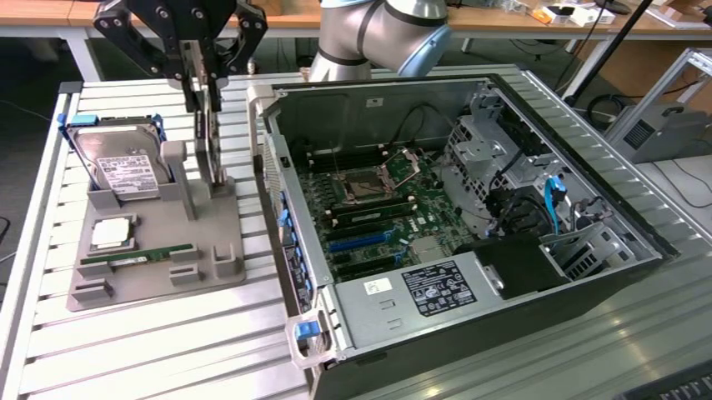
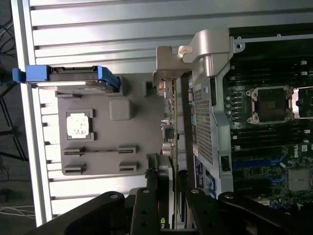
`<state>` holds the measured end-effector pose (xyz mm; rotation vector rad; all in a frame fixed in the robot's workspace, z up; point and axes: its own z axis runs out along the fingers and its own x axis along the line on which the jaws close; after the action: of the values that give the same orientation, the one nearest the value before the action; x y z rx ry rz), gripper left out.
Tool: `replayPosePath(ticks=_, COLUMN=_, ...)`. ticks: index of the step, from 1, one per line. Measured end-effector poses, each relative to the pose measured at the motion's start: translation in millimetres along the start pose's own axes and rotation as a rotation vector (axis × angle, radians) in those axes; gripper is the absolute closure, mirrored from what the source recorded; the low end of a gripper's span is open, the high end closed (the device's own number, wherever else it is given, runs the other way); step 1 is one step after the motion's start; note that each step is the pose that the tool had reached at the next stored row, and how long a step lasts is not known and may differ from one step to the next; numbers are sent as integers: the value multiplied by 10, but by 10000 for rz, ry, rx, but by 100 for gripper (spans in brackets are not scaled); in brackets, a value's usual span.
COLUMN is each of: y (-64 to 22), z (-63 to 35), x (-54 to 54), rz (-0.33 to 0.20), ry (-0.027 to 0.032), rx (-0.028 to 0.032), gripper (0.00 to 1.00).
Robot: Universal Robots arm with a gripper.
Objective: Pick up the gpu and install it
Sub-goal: 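Pick up the gpu and move the gpu toward the slot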
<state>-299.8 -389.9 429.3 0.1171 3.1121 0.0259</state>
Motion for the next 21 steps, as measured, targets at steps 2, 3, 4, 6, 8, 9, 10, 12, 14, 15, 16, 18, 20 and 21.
replayPosePath(ticks=2, y=-8, z=0, x=-6, rz=0, ry=0, rx=2, gripper=73)
replayPosePath(ticks=3, y=-12, z=0, x=-9, rz=0, ry=0, rx=3, gripper=73)
replayPosePath(ticks=4, y=-15, z=0, x=-12, rz=0, ry=0, rx=4, gripper=73)
replayPosePath(ticks=6, y=-26, z=0, x=-20, rz=0, ry=-1, rx=9, gripper=73)
replayPosePath(ticks=8, y=-37, z=0, x=-30, rz=0, ry=-1, rx=14, gripper=73)
replayPosePath(ticks=9, y=-39, z=0, x=-32, rz=0, ry=-1, rx=17, gripper=73)
replayPosePath(ticks=10, y=-41, z=0, x=-34, rz=0, ry=-1, rx=20, gripper=73)
replayPosePath(ticks=12, y=-45, z=0, x=-39, rz=0, ry=-1, rx=26, gripper=73)
replayPosePath(ticks=14, y=-49, z=0, x=-44, rz=0, ry=-1, rx=32, gripper=73)
replayPosePath(ticks=15, y=-52, z=2, x=-48, rz=-1, ry=-3, rx=37, gripper=73)
replayPosePath(ticks=16, y=-55, z=2, x=-52, rz=-2, ry=-3, rx=43, gripper=73)
replayPosePath(ticks=18, y=-62, z=3, x=-57, rz=-1, ry=-4, rx=55, gripper=73)
replayPosePath(ticks=20, y=-67, z=4, x=-67, rz=-2, ry=-7, rx=71, gripper=73)
replayPosePath(ticks=21, y=-67, z=5, x=-72, rz=-2, ry=-7, rx=75, gripper=73)
